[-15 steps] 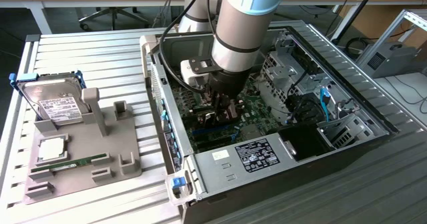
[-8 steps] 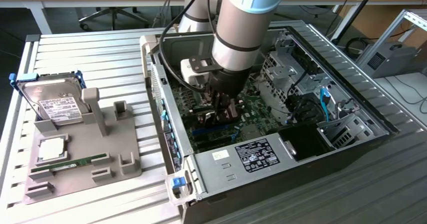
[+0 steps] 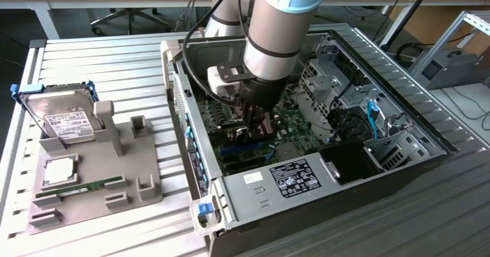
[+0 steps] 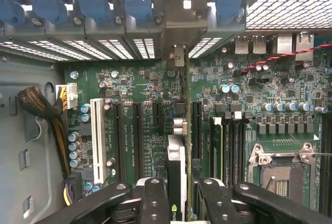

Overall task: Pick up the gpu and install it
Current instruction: 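Insert the gpu into the slot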

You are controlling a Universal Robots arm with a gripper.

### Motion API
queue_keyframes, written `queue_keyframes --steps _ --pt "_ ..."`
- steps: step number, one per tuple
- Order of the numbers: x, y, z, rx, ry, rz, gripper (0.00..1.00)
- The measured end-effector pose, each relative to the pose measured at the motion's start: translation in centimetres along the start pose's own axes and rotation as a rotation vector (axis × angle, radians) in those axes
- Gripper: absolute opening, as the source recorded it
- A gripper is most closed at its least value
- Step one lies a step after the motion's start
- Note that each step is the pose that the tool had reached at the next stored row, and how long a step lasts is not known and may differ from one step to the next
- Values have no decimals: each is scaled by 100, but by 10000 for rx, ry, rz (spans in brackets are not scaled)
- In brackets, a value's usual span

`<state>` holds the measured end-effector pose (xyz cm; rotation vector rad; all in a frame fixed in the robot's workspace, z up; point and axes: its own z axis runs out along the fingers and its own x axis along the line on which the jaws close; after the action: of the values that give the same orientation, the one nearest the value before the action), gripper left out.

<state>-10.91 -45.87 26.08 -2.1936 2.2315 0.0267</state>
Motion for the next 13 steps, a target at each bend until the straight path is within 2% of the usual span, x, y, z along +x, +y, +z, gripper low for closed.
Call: queue_keyframes --steps 13 --pt "-1 0 -15 0 -3 1 27"
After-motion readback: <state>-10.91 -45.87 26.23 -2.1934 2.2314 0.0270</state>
